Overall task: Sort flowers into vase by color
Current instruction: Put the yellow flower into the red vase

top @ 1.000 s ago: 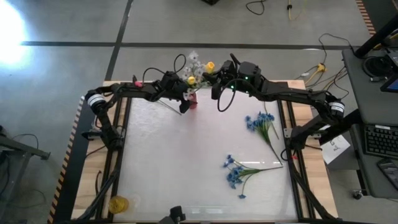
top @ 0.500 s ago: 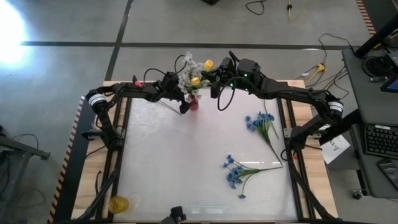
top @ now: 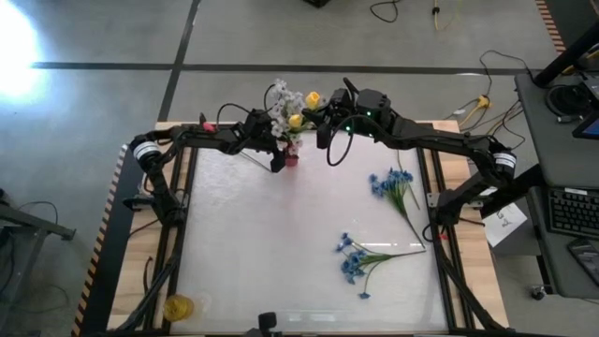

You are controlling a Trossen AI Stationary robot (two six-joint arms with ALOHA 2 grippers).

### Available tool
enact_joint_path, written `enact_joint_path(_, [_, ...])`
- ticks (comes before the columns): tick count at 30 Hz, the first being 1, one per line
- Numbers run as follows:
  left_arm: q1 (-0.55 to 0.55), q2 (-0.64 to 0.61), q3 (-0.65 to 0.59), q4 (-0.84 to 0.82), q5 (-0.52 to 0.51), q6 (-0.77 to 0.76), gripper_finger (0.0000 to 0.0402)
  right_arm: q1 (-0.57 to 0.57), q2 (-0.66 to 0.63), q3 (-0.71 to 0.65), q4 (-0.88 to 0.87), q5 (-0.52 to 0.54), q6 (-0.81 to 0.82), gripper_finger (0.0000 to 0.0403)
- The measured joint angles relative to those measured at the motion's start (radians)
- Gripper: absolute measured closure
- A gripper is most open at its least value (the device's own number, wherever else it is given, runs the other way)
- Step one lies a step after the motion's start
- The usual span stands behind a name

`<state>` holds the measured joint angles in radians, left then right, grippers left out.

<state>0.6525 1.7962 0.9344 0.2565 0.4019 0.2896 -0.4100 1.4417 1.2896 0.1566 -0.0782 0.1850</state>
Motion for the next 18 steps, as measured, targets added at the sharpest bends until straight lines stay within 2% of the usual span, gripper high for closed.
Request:
enact_joint_path(11, [-0.011, 0.0, 0.0, 0.0, 0.001, 0.039, 0.0196, 0.015, 0.069, 0.001, 0.066, -0.002, 0.025, 0.039])
enact_joint_path(18, [-0.011, 0.0, -0.001, 0.002, 0.001, 0.041, 0.0196, 0.035, 0.126, -0.001, 0.104, 0.102, -0.001, 0.039])
